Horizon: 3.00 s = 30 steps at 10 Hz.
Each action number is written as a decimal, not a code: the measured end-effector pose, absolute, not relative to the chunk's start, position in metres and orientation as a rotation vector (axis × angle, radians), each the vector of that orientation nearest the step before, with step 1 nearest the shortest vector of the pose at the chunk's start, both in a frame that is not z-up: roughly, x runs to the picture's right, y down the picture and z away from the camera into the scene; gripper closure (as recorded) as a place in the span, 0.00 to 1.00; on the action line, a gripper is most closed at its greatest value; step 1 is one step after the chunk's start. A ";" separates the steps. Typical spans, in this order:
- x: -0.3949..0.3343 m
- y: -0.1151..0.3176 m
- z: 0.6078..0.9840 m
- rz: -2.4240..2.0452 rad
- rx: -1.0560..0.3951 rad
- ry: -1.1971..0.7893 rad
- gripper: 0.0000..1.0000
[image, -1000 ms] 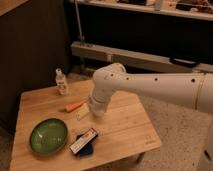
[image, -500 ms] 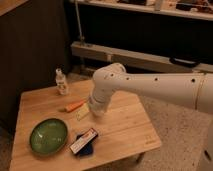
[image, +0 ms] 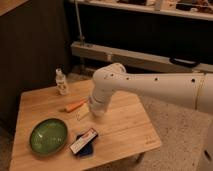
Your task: Place the eraser in the ceramic cup
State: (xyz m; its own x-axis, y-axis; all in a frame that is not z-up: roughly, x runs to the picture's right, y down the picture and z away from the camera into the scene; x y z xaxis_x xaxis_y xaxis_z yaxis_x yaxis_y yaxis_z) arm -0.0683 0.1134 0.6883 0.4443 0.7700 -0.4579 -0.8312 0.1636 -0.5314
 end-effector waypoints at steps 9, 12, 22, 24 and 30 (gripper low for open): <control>-0.069 0.112 0.687 1.133 -0.811 0.085 0.20; -0.097 0.121 0.674 0.904 -0.780 0.006 0.20; -0.125 0.160 0.636 0.342 -0.743 -0.230 0.20; -0.125 0.167 0.632 0.197 -0.683 -0.480 0.20; -0.108 0.146 0.621 -0.076 -0.311 -1.093 0.20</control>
State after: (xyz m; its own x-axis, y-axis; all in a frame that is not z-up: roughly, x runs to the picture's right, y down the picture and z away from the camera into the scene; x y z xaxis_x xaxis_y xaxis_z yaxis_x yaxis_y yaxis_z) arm -0.1079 0.1458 0.6205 0.4617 0.0918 0.8823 0.2128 0.9541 -0.2106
